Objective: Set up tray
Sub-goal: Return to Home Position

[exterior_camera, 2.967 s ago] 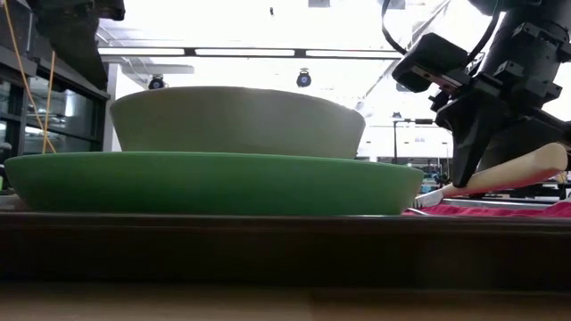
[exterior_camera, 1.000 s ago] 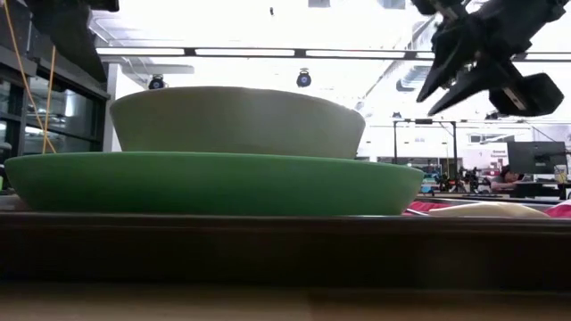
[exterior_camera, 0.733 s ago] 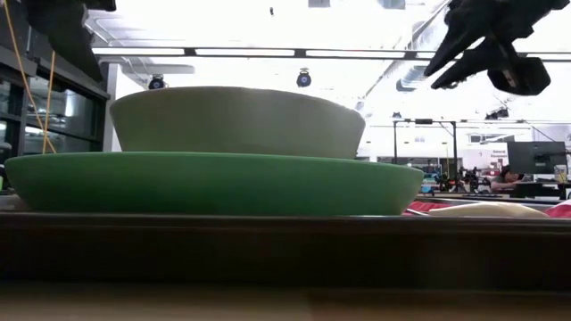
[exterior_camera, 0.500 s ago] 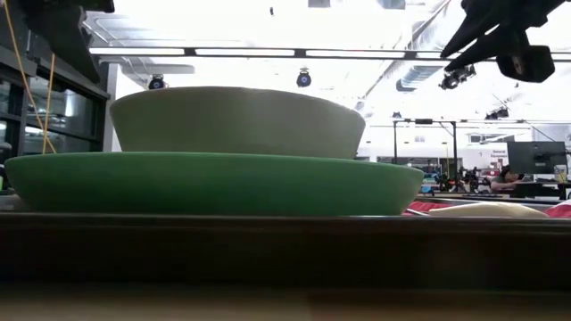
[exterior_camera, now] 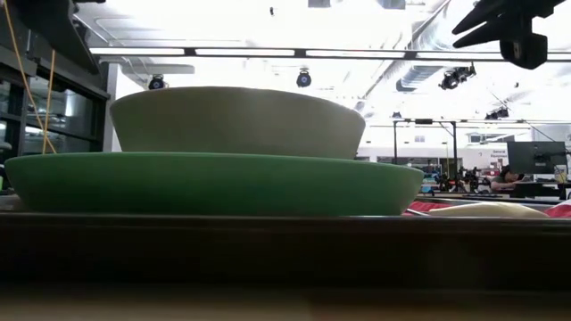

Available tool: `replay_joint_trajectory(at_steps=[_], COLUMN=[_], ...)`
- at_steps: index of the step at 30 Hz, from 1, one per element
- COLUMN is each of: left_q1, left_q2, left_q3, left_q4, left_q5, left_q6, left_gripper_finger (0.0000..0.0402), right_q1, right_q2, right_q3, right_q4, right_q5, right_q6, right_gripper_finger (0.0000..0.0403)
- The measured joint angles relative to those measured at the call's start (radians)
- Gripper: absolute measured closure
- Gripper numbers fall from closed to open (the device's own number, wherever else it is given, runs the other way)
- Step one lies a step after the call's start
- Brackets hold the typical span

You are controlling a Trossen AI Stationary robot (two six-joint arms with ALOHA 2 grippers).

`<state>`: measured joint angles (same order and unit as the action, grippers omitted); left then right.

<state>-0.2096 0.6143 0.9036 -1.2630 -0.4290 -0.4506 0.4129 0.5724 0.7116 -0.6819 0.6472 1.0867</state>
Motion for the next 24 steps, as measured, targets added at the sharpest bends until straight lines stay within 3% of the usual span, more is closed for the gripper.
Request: replay_joint_trajectory(at_steps=[8, 24], left_q1=[0.000, 0.000], left_q2=[-0.122, -0.366], left_q3=[0.000, 0.000], left_q4=[0.005, -0.031], left_q5=[-0.001, 0.003], left_q6=[0.118, 0.252], left_gripper_finger=[0.0119, 0.0119], right_q1=[0.000, 0.000], right_q2=[-0.066, -0.226], right_q3=[0.000, 0.000], right_q4=[-0.034, -0.211], right_q5=[-0.003, 0.014], right_q6=[-0.098, -0.127], right_gripper_finger=[0.0345, 0.0345])
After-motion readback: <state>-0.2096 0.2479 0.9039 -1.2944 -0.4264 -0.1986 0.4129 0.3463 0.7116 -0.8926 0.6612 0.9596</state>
